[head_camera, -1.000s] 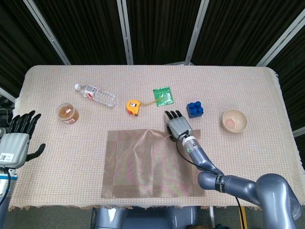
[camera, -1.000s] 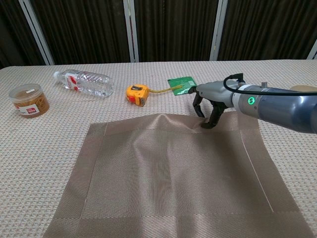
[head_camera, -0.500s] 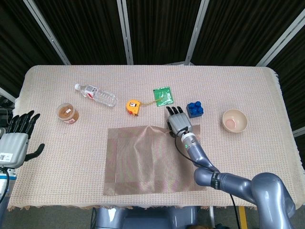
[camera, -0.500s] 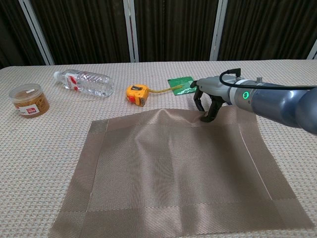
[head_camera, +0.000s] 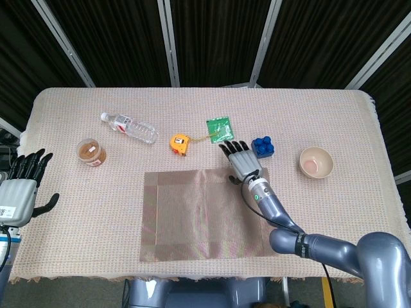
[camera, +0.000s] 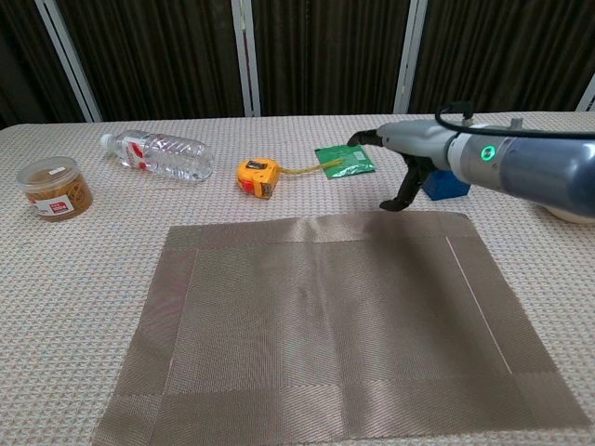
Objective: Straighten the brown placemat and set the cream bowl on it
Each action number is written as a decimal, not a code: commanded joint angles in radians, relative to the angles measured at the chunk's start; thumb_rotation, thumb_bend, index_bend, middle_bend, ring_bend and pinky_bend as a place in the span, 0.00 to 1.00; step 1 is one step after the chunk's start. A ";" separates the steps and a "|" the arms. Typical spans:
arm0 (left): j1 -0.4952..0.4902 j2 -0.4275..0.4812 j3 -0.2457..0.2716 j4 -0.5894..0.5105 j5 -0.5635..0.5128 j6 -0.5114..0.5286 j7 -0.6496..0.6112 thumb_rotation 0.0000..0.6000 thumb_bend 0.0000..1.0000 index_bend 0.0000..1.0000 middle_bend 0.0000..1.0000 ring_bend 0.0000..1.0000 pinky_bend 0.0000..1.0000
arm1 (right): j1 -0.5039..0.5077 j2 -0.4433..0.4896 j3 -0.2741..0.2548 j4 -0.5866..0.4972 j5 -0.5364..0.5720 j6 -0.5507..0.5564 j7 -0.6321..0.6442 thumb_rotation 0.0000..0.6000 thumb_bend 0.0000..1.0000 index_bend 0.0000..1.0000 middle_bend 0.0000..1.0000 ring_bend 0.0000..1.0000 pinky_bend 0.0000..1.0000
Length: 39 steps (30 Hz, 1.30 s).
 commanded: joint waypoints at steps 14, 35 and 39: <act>-0.001 -0.006 0.003 -0.029 0.027 0.009 0.020 1.00 0.34 0.00 0.00 0.00 0.00 | -0.222 0.372 -0.104 -0.170 -0.147 0.110 0.122 1.00 0.25 0.24 0.00 0.00 0.00; 0.003 -0.012 0.001 -0.040 0.021 0.018 0.042 1.00 0.34 0.00 0.00 0.00 0.00 | -0.297 0.236 -0.184 0.216 -0.267 0.023 0.252 1.00 0.25 0.37 0.00 0.00 0.00; 0.005 -0.010 0.001 -0.039 0.021 0.018 0.037 1.00 0.34 0.00 0.00 0.00 0.00 | -0.302 0.220 -0.183 0.238 -0.276 0.004 0.273 1.00 0.25 0.37 0.00 0.00 0.00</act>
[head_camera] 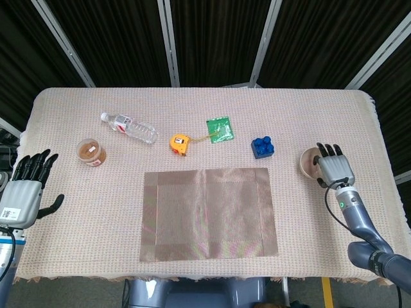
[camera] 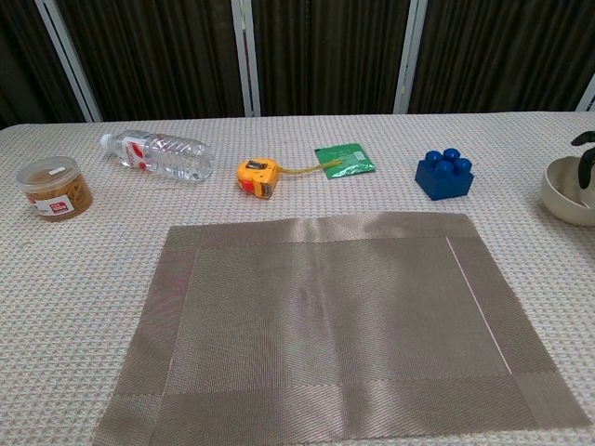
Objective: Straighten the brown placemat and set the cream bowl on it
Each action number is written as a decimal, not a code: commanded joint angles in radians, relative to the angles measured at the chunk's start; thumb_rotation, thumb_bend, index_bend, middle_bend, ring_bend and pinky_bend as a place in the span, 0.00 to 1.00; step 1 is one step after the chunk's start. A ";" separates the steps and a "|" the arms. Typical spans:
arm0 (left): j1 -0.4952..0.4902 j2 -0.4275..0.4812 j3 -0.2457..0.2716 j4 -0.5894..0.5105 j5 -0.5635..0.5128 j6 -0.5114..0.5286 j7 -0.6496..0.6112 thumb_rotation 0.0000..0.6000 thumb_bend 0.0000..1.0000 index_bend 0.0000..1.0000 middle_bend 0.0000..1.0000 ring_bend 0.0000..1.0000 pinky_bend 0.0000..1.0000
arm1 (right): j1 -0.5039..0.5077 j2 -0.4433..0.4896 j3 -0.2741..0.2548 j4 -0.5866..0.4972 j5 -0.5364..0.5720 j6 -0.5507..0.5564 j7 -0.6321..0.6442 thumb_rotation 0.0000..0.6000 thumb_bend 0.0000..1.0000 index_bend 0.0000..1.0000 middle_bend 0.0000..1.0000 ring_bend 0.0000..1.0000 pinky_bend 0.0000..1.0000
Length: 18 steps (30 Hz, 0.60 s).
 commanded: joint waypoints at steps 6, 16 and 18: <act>0.000 0.002 -0.001 0.002 -0.002 -0.003 -0.004 1.00 0.34 0.00 0.00 0.00 0.00 | -0.008 -0.012 0.002 0.007 -0.027 -0.006 0.018 1.00 0.25 0.38 0.00 0.00 0.00; 0.000 0.001 0.000 0.002 0.000 -0.004 -0.001 1.00 0.34 0.00 0.00 0.00 0.00 | -0.023 -0.006 0.009 -0.012 -0.048 0.000 0.021 1.00 0.25 0.39 0.00 0.00 0.00; -0.001 0.000 0.000 0.002 0.000 -0.004 -0.001 1.00 0.34 0.00 0.00 0.00 0.00 | -0.024 -0.003 0.011 -0.019 -0.052 0.004 0.022 1.00 0.25 0.39 0.00 0.00 0.00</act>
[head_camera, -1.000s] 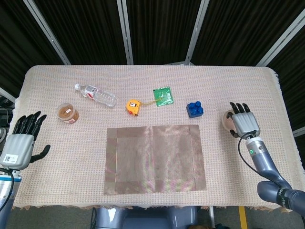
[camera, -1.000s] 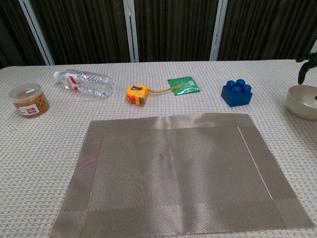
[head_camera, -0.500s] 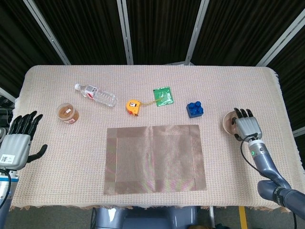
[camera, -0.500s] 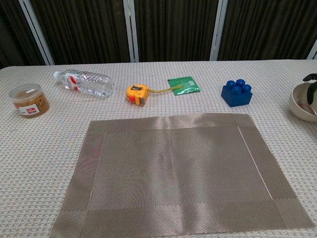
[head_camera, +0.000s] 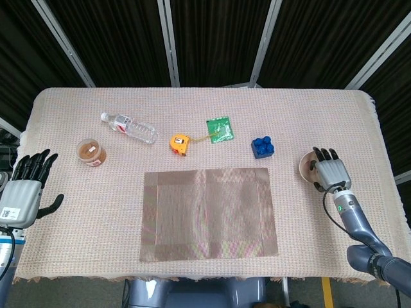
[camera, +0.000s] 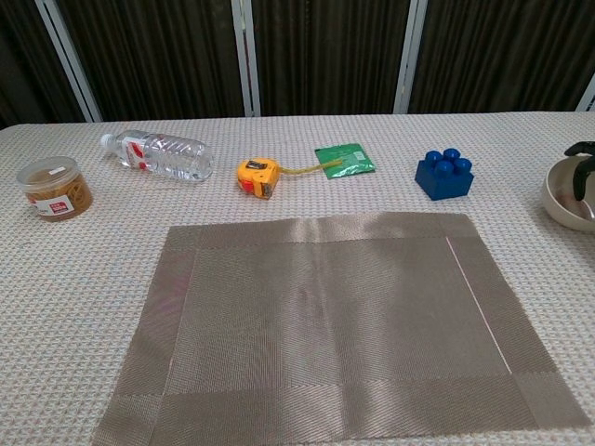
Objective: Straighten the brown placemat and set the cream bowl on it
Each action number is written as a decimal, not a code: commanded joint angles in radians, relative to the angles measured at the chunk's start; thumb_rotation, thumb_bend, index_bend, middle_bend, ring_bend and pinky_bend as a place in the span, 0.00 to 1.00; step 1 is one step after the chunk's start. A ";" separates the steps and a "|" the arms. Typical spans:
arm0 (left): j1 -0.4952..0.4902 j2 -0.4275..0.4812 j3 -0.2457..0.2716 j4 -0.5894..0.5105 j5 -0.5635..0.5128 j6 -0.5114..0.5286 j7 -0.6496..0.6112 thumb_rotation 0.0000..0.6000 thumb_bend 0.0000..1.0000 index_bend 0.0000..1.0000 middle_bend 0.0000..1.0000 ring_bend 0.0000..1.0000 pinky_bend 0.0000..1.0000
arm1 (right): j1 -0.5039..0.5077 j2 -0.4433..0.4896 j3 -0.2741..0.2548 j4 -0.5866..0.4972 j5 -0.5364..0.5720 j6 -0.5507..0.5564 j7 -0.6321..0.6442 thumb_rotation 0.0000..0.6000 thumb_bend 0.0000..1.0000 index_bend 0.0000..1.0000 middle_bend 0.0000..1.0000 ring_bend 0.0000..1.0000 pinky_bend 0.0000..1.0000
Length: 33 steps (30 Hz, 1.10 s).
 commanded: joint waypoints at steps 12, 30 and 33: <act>0.000 0.000 -0.001 -0.001 0.002 0.000 -0.001 1.00 0.34 0.00 0.00 0.00 0.00 | -0.009 0.032 0.012 -0.068 -0.026 0.021 -0.019 1.00 0.25 0.39 0.00 0.00 0.00; 0.001 0.002 -0.002 0.000 0.000 -0.002 -0.005 1.00 0.34 0.00 0.00 0.00 0.00 | -0.003 -0.016 0.020 0.002 -0.006 -0.022 -0.055 1.00 0.25 0.41 0.00 0.00 0.00; 0.000 0.001 -0.002 0.001 -0.001 -0.004 -0.003 1.00 0.34 0.00 0.00 0.00 0.00 | -0.001 -0.036 0.023 0.033 -0.003 -0.030 -0.051 1.00 0.25 0.50 0.00 0.00 0.00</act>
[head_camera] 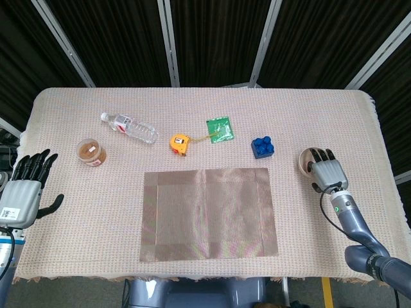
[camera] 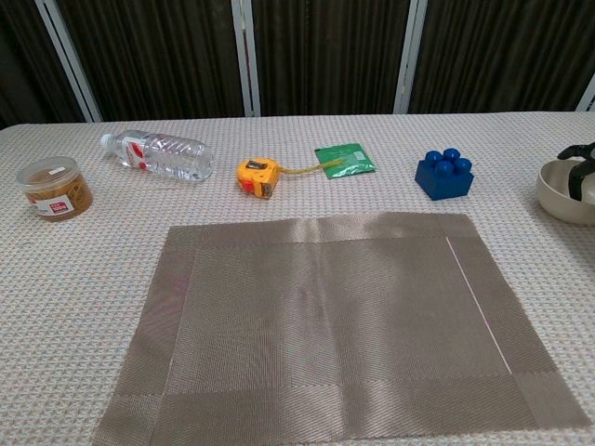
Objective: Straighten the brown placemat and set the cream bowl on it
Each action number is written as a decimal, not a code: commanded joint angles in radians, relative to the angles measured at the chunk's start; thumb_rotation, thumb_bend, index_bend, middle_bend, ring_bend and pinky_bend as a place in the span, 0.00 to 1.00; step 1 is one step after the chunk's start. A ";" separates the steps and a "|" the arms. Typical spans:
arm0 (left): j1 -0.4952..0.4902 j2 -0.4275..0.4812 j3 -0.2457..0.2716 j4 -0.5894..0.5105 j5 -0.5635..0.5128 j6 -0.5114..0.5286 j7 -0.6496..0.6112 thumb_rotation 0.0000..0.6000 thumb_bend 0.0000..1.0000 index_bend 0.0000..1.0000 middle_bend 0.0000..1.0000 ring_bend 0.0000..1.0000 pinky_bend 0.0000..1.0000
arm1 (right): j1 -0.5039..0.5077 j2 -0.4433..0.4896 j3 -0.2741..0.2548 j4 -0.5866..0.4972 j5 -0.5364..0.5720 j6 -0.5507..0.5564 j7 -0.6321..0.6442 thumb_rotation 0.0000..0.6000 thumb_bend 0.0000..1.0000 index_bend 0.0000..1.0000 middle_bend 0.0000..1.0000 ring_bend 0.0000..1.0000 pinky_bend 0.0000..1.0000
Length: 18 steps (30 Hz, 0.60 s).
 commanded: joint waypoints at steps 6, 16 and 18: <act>-0.001 -0.002 0.000 0.001 -0.003 -0.002 0.003 1.00 0.34 0.00 0.00 0.00 0.00 | -0.005 -0.063 0.014 0.087 -0.040 0.039 0.056 1.00 0.25 0.67 0.00 0.00 0.00; 0.000 0.002 0.001 -0.005 0.007 0.000 -0.006 1.00 0.34 0.00 0.00 0.00 0.00 | -0.019 -0.049 -0.001 0.084 -0.168 0.148 0.147 1.00 0.25 0.68 0.00 0.00 0.00; 0.001 0.005 0.001 -0.008 0.012 0.001 -0.011 1.00 0.34 0.00 0.00 0.00 0.00 | -0.020 -0.033 -0.004 0.054 -0.195 0.177 0.146 1.00 0.25 0.68 0.00 0.00 0.00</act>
